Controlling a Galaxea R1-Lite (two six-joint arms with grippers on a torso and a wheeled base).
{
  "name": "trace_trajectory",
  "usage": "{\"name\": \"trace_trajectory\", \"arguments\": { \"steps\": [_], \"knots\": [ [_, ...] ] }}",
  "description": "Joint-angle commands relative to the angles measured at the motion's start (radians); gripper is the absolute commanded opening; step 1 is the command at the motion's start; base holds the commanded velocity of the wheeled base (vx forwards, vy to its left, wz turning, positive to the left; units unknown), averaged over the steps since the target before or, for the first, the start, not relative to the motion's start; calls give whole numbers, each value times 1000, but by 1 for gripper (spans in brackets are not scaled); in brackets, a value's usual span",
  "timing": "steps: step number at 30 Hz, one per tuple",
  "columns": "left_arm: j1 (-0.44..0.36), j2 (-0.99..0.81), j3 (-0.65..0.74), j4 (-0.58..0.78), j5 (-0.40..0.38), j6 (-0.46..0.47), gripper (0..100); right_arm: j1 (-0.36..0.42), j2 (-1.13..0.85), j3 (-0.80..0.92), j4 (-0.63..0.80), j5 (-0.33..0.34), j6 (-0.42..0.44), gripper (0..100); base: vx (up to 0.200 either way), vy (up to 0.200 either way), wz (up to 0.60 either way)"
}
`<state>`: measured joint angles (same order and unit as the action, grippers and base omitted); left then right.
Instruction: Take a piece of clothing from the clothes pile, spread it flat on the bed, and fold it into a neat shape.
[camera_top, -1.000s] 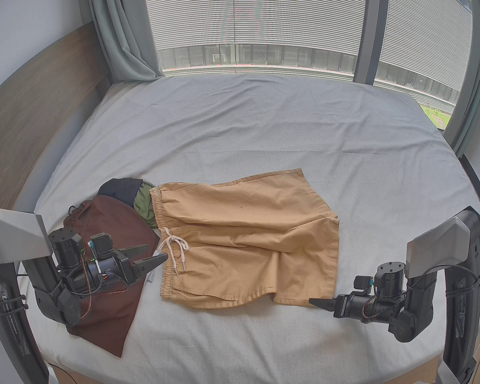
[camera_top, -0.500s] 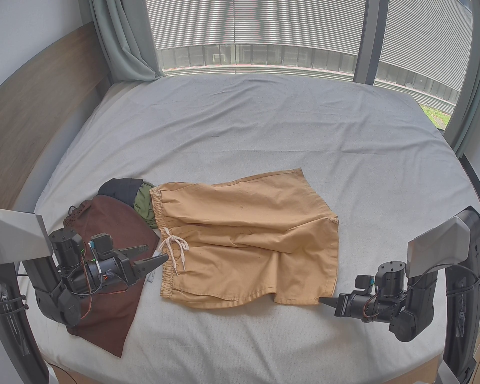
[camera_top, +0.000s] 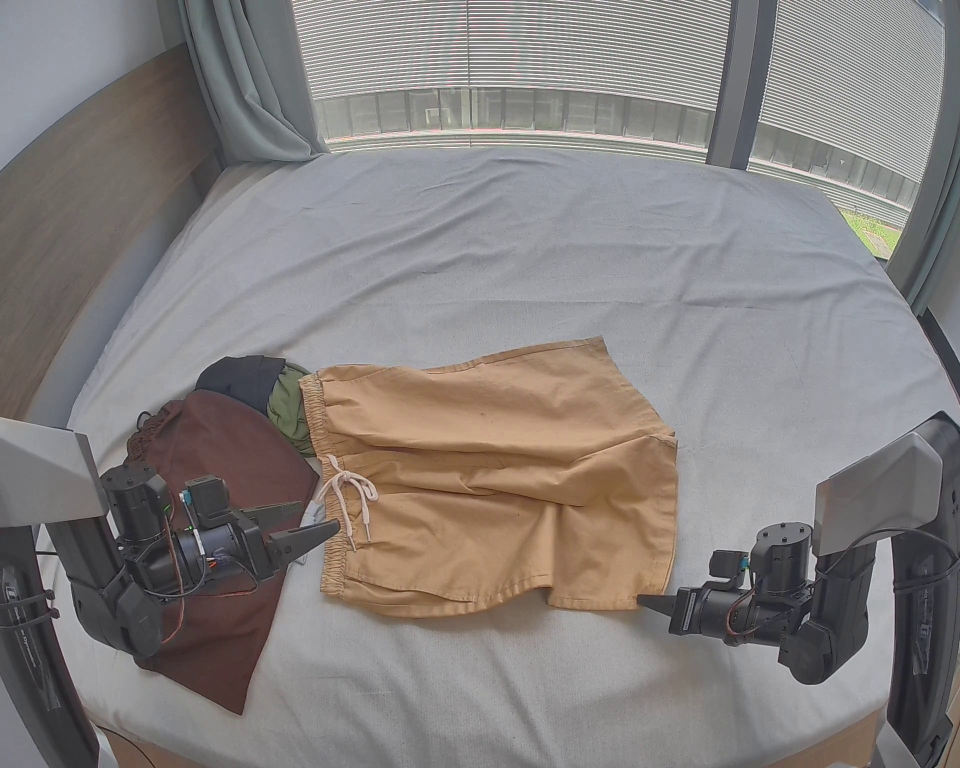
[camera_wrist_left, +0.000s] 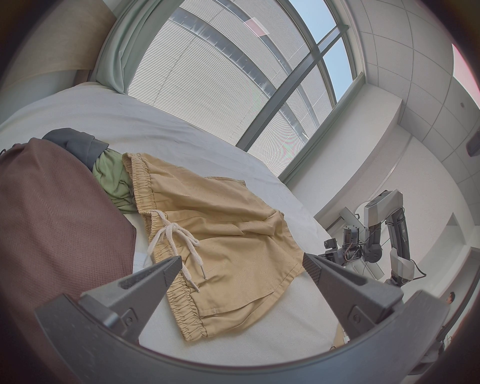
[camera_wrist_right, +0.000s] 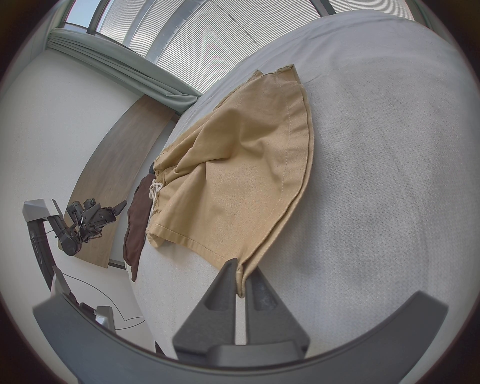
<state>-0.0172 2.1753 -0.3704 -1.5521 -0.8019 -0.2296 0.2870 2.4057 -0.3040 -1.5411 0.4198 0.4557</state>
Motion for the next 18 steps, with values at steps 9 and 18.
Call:
{"name": "trace_trajectory", "arguments": {
  "steps": [9,18],
  "knots": [
    [-6,77,7,-2,1,9,100,1,-14,3,-1,1,3,0,0,0,0],
    [-3,92,10,-2,0,32,100,3,-14,3,-1,1,3,0,0,0,0]
  ]
}}
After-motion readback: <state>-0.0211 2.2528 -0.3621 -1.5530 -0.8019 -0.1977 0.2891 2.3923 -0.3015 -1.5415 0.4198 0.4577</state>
